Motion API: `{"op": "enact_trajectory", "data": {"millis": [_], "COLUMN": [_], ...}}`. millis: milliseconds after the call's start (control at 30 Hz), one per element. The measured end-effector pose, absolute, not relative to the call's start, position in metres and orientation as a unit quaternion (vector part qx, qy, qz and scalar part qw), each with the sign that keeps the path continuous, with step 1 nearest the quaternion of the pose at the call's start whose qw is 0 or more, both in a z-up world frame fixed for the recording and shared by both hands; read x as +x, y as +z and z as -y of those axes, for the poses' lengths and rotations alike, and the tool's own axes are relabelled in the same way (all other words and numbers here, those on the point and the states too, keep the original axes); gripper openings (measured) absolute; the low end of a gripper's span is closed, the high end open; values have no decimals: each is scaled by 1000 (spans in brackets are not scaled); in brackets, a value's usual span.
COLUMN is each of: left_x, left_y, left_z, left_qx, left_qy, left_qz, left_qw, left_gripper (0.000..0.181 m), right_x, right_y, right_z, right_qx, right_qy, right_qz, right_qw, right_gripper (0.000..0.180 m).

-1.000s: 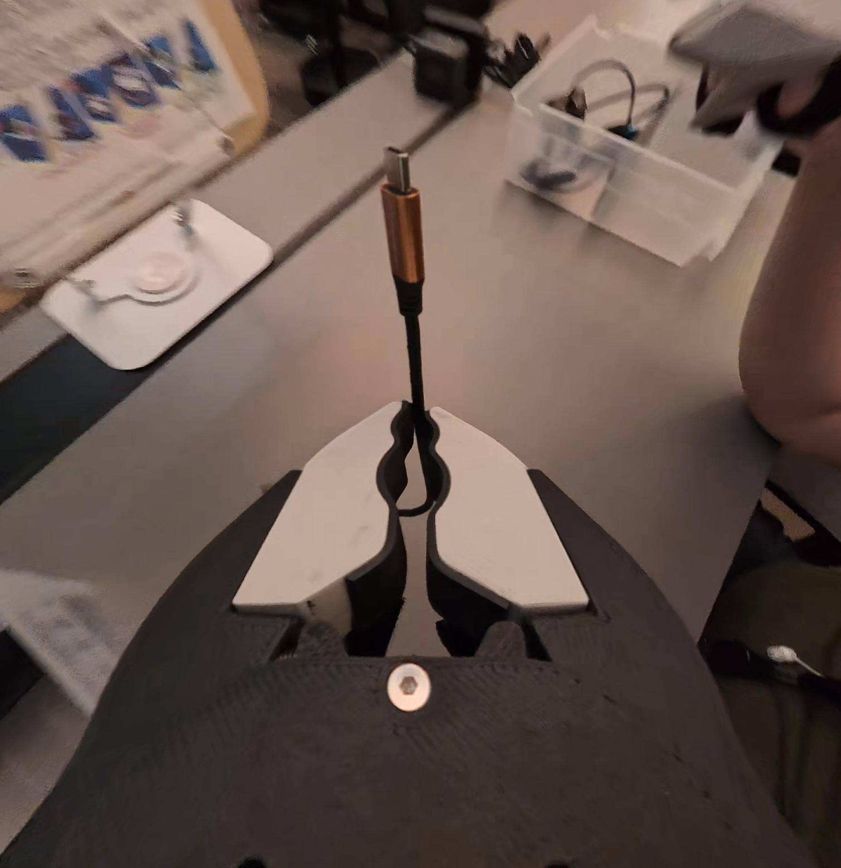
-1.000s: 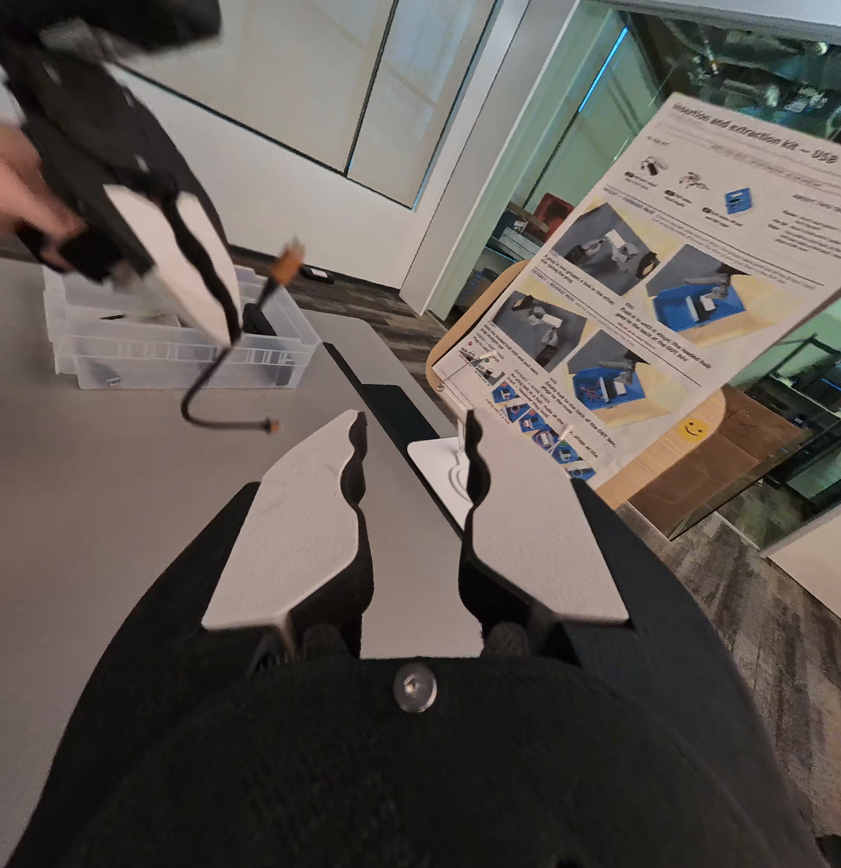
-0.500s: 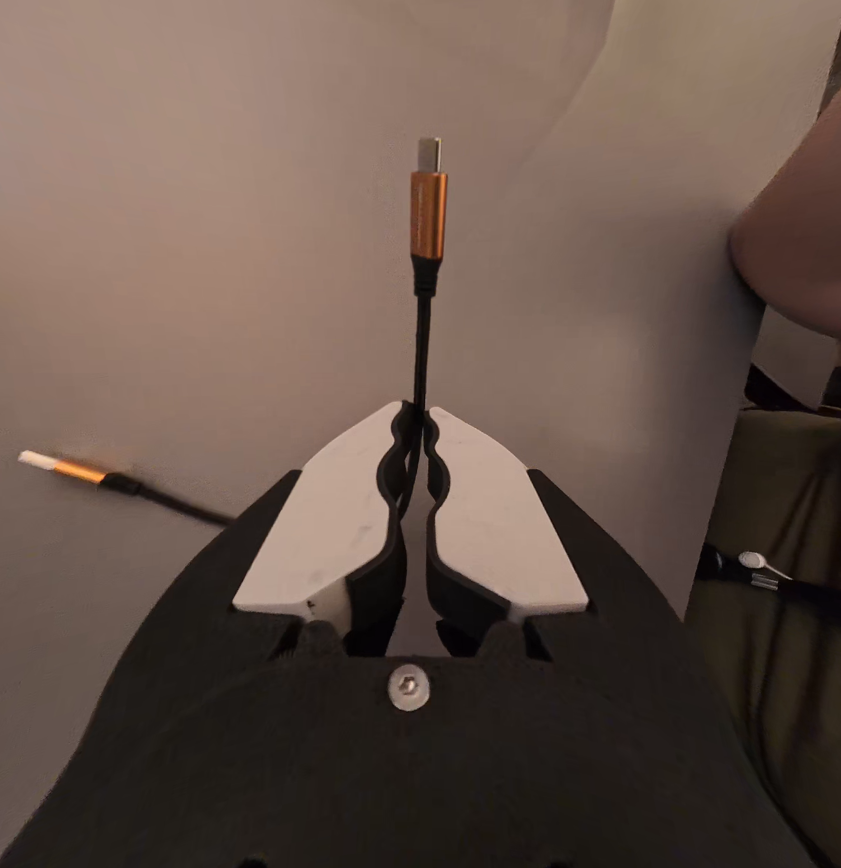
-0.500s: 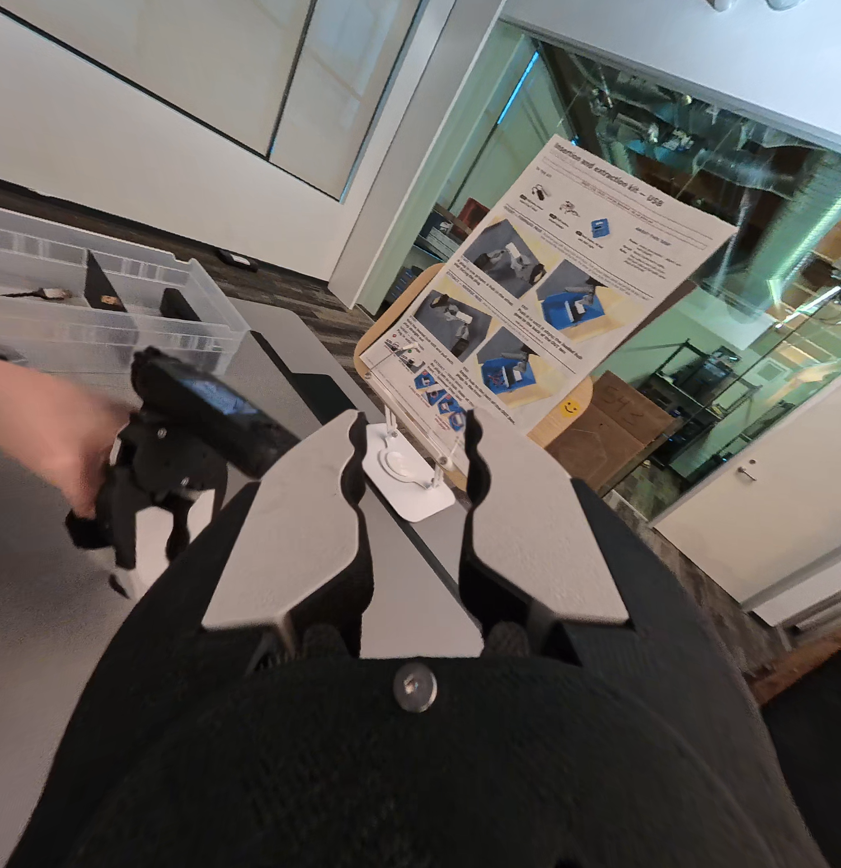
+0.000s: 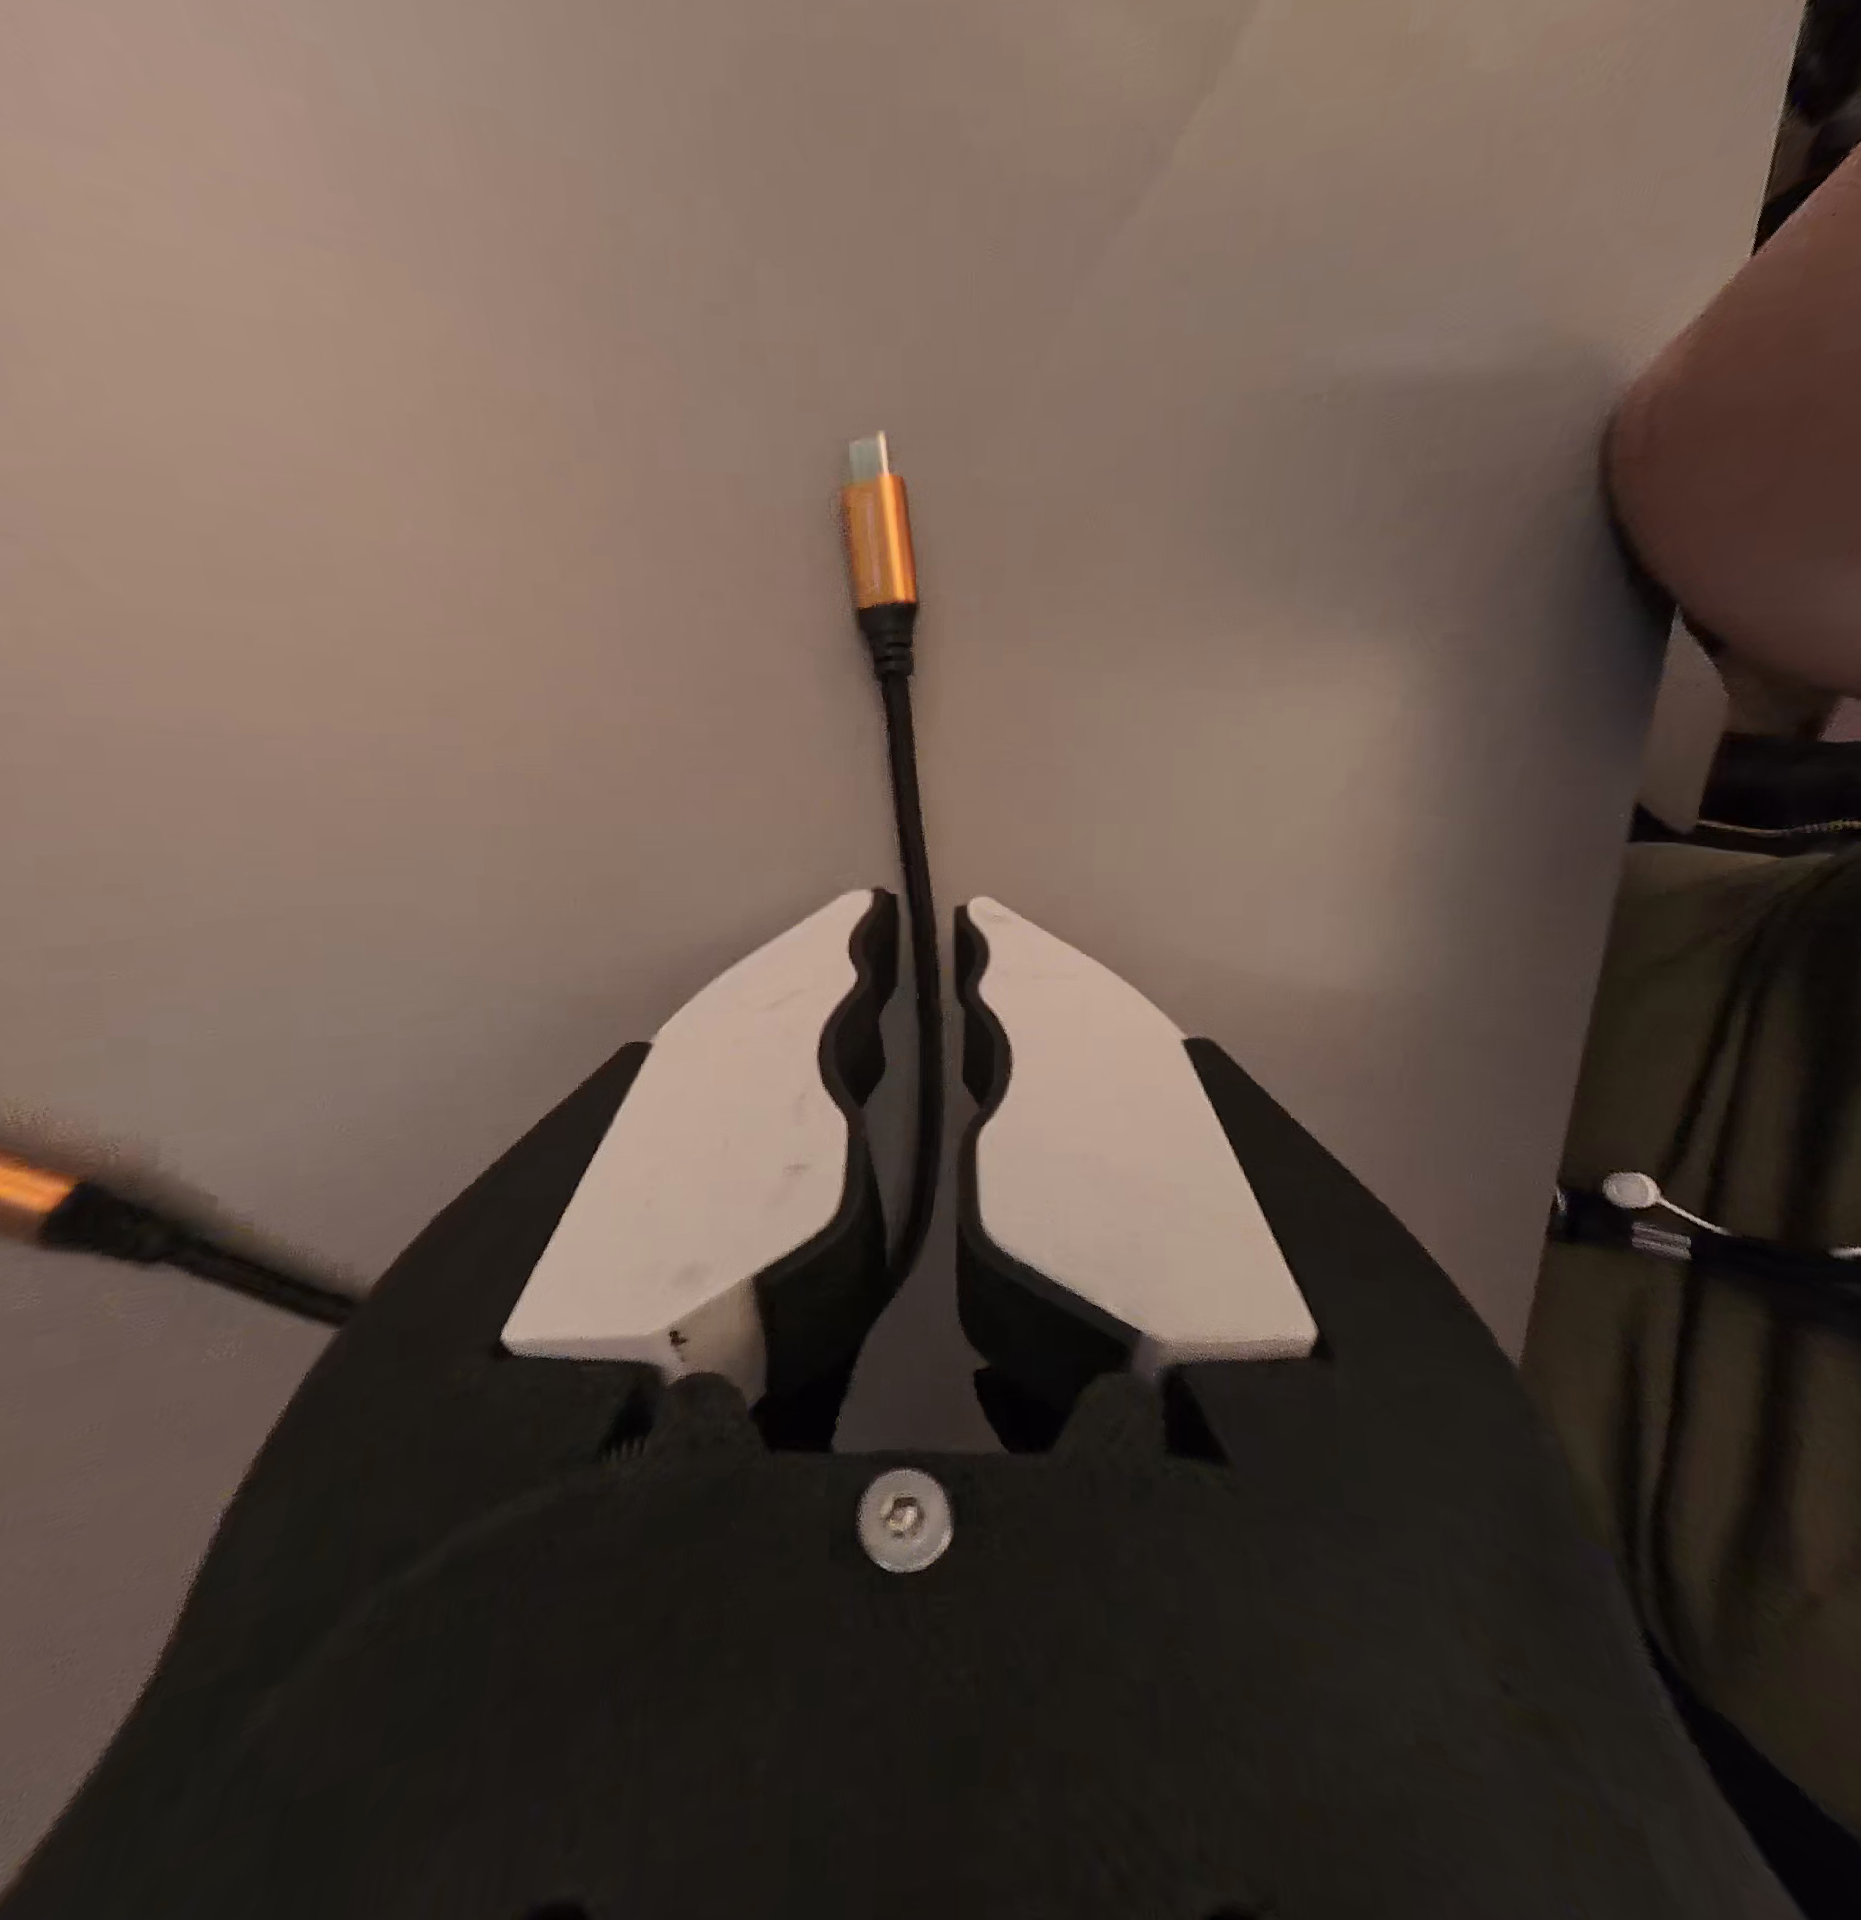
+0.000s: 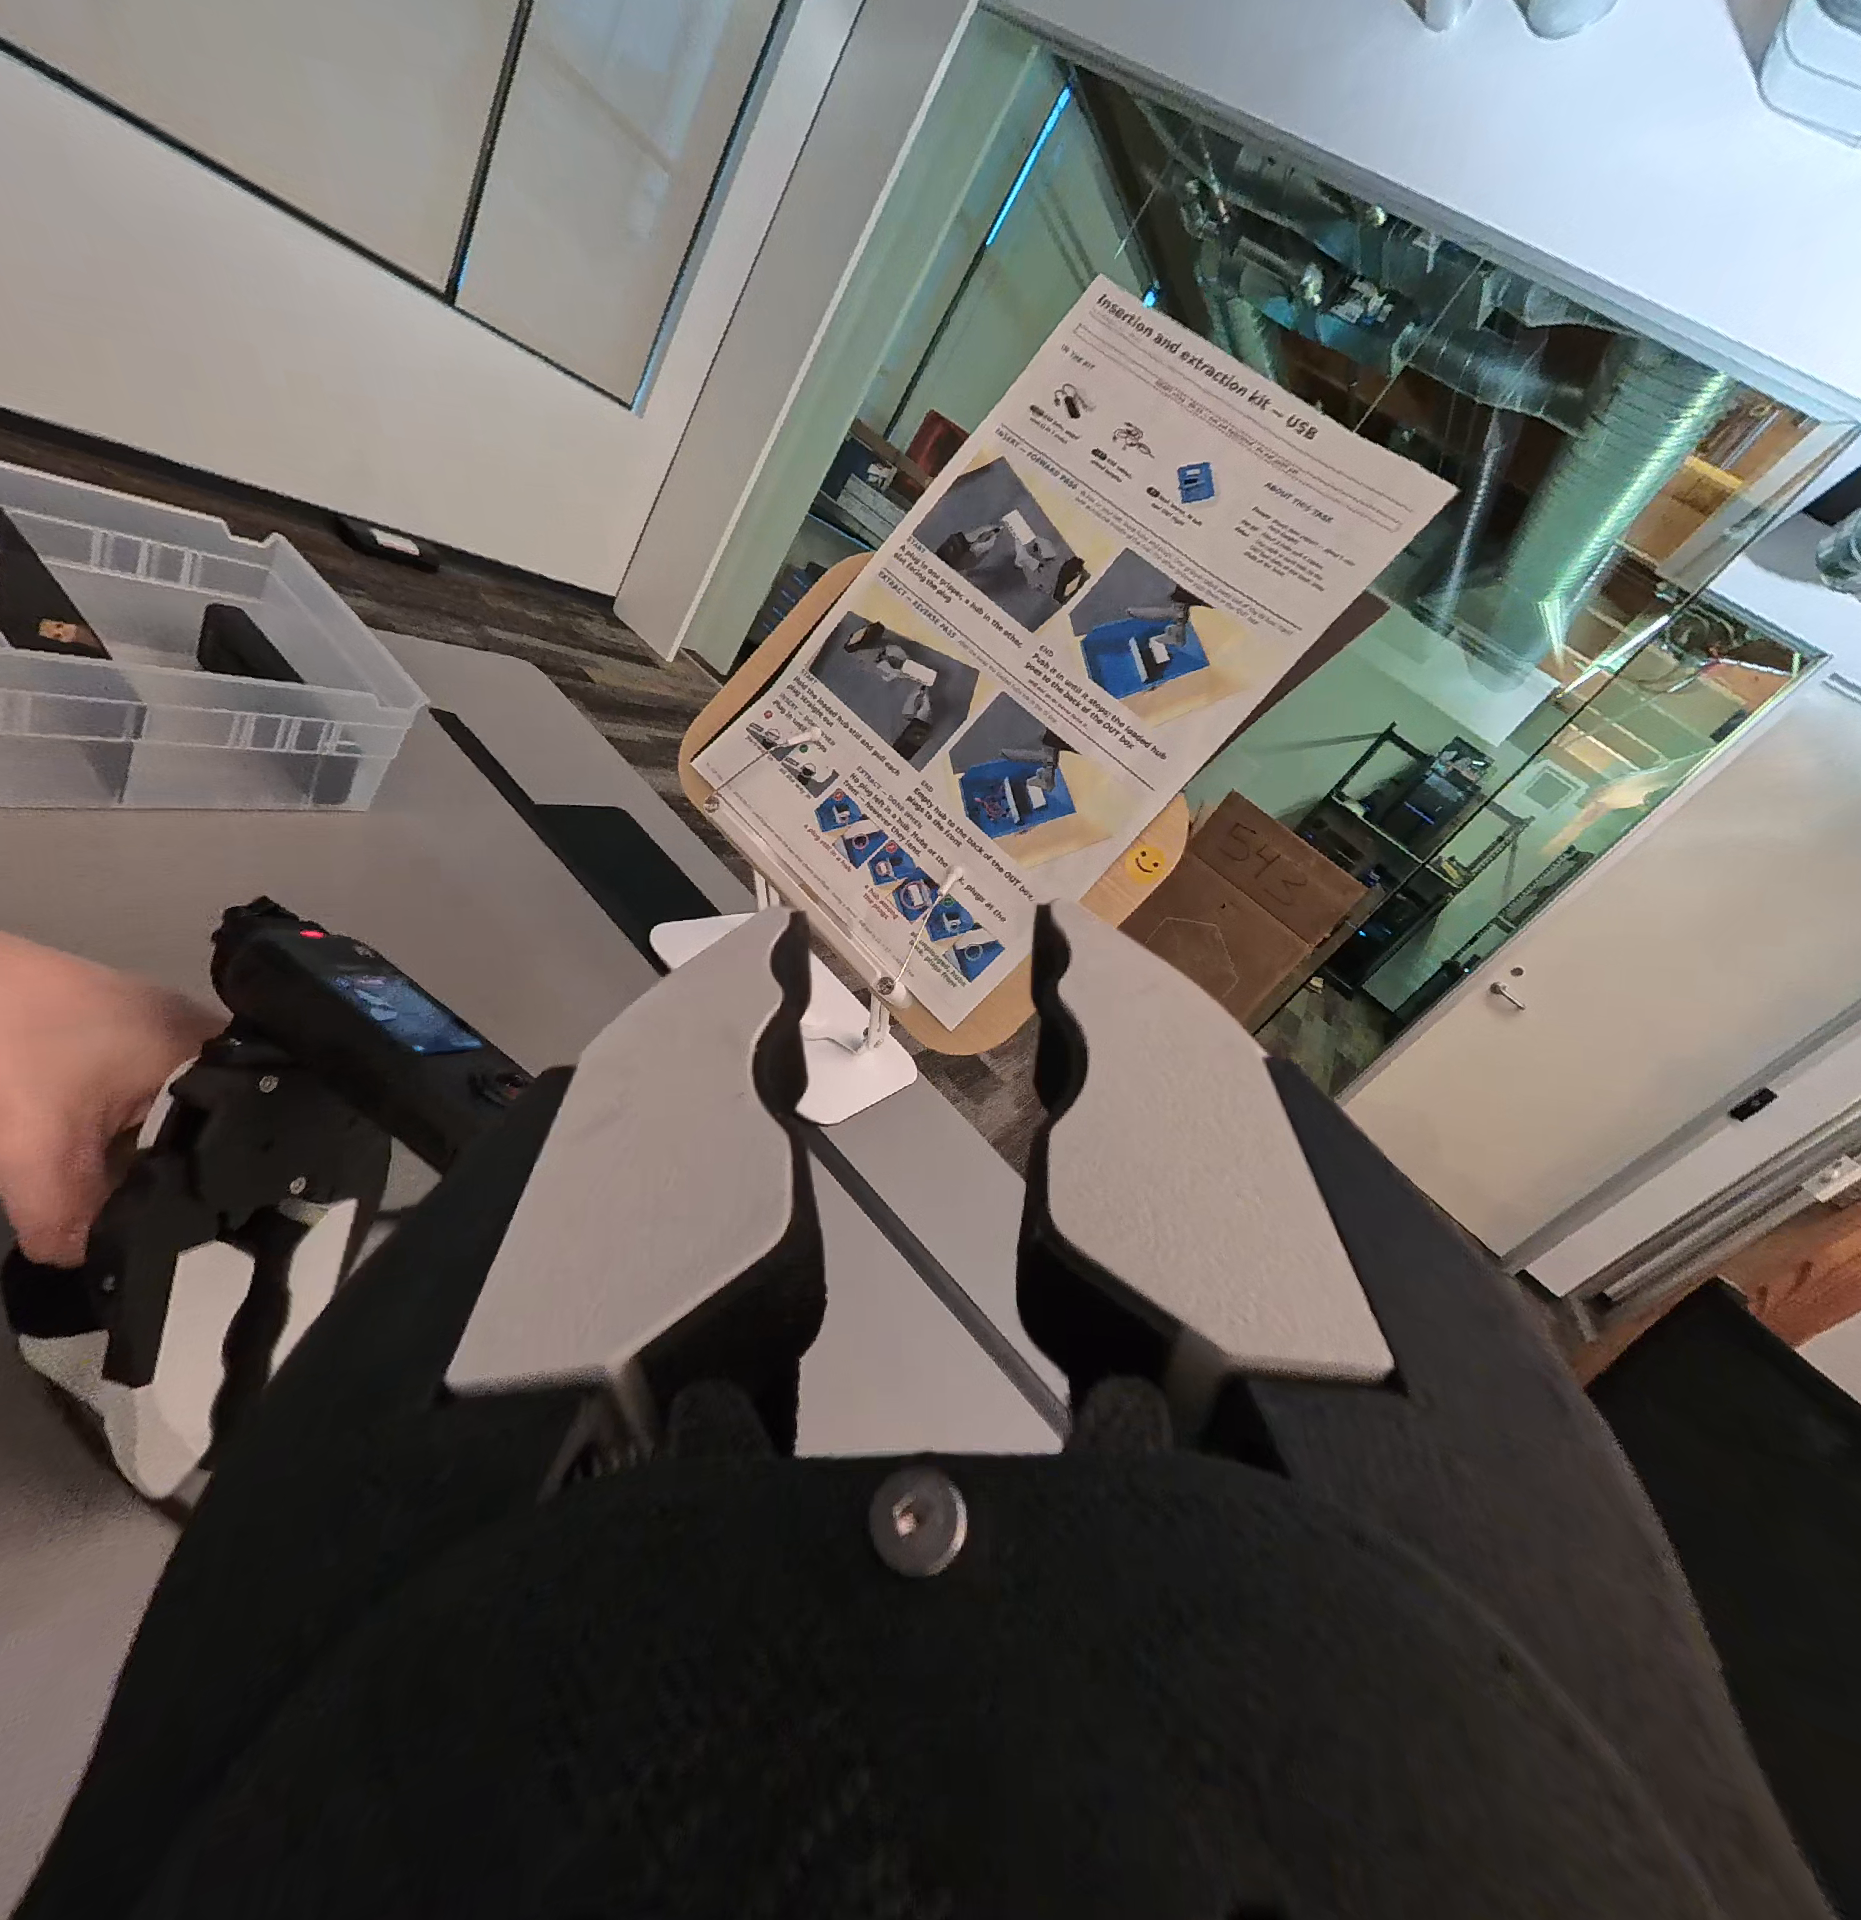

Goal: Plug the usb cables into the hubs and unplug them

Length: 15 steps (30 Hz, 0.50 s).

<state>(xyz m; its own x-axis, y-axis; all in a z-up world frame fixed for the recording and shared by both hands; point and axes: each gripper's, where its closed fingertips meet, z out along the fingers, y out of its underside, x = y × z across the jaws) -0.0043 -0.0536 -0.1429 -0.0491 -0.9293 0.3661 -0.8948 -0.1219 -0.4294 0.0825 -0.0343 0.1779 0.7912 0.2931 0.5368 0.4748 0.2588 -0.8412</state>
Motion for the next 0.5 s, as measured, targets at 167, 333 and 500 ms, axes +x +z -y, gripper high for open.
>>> {"op": "enact_trajectory", "data": {"millis": [167,333,500], "left_x": [-3,-28,-97], "left_y": [-99,-36,39], "left_z": [35,-1,-42], "left_qx": [-683,-682,-709], "left_qy": [-327,-297,-262], "left_qz": [-644,-621,-537], "left_qw": [109,247,375], "left_gripper": [24,24,31], "right_x": [82,79,73], "right_y": [183,183,183], "right_z": [35,34,34], "right_qx": [-596,-592,-588], "right_qy": [-55,-60,-68], "right_qz": [309,312,320], "right_qw": [739,741,739], "right_gripper": [41,41,41]}}
